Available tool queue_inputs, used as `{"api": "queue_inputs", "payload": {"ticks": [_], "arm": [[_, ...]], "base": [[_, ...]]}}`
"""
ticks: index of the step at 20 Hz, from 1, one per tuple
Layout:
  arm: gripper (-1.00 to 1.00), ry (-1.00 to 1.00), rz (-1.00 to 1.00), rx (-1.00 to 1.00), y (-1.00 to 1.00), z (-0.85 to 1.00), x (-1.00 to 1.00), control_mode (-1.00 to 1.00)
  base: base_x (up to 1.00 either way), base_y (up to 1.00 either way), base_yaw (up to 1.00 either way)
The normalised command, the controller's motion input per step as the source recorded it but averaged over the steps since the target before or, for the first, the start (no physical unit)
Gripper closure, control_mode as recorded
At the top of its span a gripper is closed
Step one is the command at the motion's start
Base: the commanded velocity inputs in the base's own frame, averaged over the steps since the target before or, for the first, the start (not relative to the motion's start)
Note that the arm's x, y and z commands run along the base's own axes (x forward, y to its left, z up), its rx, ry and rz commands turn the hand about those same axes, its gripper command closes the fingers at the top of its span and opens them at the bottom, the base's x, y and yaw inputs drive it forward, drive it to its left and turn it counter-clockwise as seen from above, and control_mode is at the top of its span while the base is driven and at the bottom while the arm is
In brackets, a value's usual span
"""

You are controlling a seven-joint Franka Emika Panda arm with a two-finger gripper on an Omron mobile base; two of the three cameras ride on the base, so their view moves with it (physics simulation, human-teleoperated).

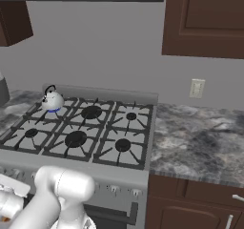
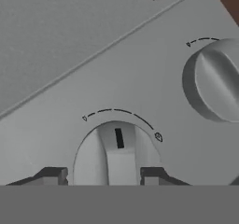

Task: Lower the heat of the kettle.

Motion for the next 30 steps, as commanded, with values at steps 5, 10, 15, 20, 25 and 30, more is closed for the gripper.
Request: {"api": "queue_inputs", "payload": {"ticks": [5, 10, 15, 20, 25, 30], "arm": [[1.00, -0.04, 0.00, 0.31, 0.00, 0.21, 0.02, -1.00], [1.00, 0.00, 0.00, 0.29, 0.00, 0.42, 0.16, -1.00], [1.00, 0.00, 0.00, 0.27, 0.00, 0.38, 0.28, -1.00], [1.00, 0.00, 0.00, 0.30, 0.00, 0.32, 0.26, -1.00], [1.00, 0.00, 0.00, 0.34, 0.00, 0.38, 0.30, -1.00], [1.00, 0.00, 0.00, 0.35, 0.00, 0.41, 0.29, -1.00]], "base": [[0.00, 0.00, 0.00], [0.00, 0.00, 0.00], [0.00, 0.00, 0.00], [0.00, 0.00, 0.00], [0.00, 0.00, 0.00], [0.00, 0.00, 0.00]]}}
